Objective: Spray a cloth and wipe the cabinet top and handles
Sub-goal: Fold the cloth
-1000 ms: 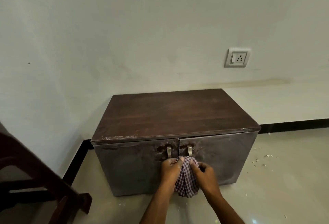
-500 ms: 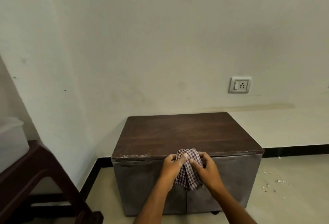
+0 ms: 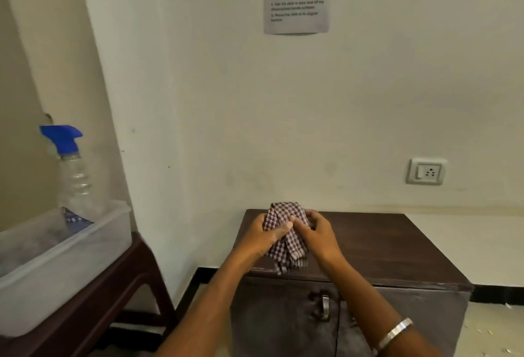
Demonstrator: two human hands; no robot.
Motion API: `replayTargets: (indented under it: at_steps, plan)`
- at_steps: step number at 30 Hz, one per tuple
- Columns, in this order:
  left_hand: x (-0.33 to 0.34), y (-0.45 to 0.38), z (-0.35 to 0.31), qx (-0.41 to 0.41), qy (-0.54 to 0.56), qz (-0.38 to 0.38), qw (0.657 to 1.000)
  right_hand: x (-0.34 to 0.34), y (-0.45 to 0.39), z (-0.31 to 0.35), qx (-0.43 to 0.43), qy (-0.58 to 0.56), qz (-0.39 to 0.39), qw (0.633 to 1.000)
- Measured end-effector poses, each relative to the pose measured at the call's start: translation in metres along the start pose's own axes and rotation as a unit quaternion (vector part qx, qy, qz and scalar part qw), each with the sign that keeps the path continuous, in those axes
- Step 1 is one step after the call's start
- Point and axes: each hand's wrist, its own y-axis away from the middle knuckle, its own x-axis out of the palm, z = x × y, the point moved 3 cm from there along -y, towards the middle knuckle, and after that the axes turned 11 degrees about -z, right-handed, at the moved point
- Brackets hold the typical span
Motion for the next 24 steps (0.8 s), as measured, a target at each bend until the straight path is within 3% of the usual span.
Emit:
replayTargets:
  at_steps: [10,16,19,24]
  plan:
    - [-0.167,0.021,-0.055,0.022,0.008,-0.158,0.987,0.136,0.021,0.108,-0.065,-0.024,0.146,0.987]
    - [-0.279,0.06,-0.069,-0.004,0.051,-0.288,0.956,0.223,0.071,0.16,0.0,-0.089,0.311,0.946]
    - [-0.326,0.08,-0.065,-0.041,0.019,-0.319,0.947,0.259,0.094,0.174,0.005,-0.082,0.32,0.944]
    - [-0.388,0.096,-0.045,-0.095,-0.056,-0.415,0.903,0.32,0.117,0.189,-0.019,-0.025,0.298,0.954]
